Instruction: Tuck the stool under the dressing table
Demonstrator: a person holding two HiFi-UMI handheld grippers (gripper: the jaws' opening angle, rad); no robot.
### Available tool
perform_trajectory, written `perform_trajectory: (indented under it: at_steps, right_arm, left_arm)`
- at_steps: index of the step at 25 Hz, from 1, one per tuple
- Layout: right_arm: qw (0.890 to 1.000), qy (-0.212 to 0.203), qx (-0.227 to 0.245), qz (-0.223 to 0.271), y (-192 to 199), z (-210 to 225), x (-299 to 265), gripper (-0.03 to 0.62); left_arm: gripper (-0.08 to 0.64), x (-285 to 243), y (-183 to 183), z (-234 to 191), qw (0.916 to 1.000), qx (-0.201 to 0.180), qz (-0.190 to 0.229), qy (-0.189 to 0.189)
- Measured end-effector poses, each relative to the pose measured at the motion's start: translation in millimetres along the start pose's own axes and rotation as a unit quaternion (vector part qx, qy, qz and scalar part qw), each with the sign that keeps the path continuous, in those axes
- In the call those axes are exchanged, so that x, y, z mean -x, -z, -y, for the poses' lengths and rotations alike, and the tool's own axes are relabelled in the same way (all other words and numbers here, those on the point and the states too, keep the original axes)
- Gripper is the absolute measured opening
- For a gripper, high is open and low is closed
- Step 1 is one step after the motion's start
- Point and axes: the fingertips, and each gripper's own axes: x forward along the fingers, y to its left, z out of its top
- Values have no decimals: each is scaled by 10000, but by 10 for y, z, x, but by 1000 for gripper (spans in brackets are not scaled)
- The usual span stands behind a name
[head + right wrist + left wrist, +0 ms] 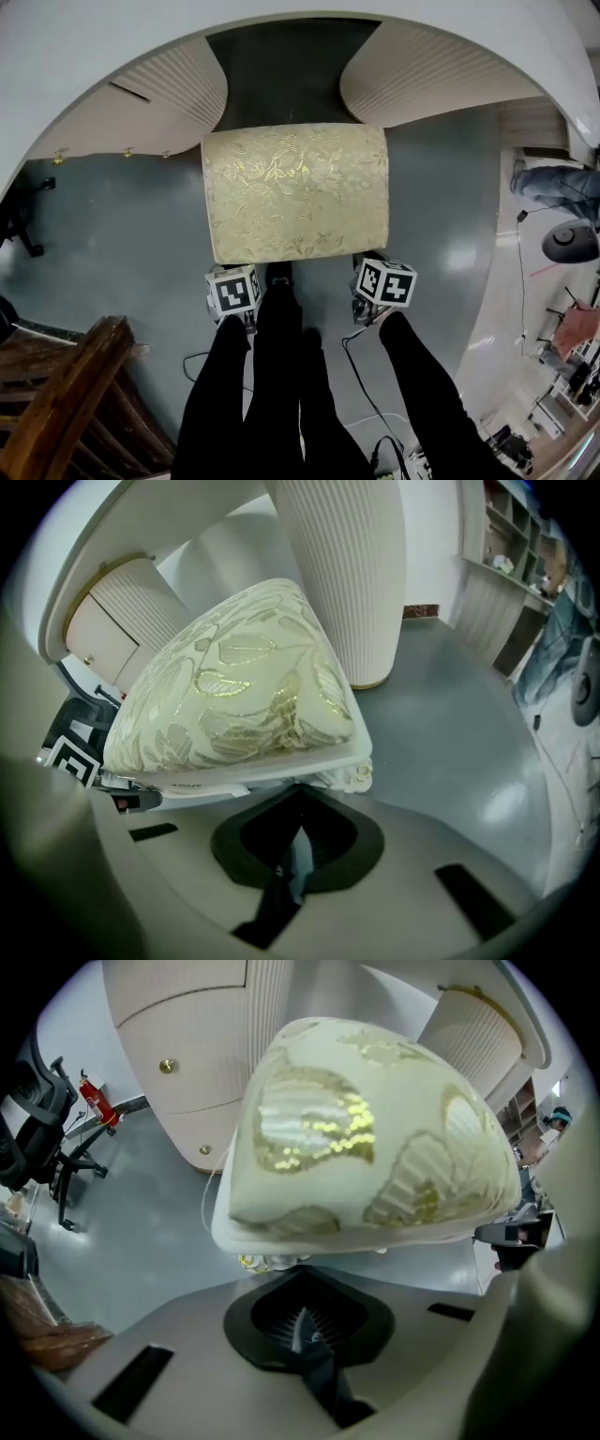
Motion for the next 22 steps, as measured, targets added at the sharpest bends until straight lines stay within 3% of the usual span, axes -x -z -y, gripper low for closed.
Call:
perform_trajectory:
  at_steps: [5, 10, 22]
  right_arm:
    - [10000, -3, 51, 10, 0, -4, -2, 5]
    - [9996, -28, 65, -279, -15, -6, -2, 5]
    - [9997, 106, -25, -234, -122, -170, 0, 5]
  left_arm:
    - [8, -32, 2, 37, 9999, 105, -8, 68]
    - [8, -40, -17, 42, 9992, 363, -21, 162]
    - [8, -2, -271, -42, 9990, 336, 165, 224]
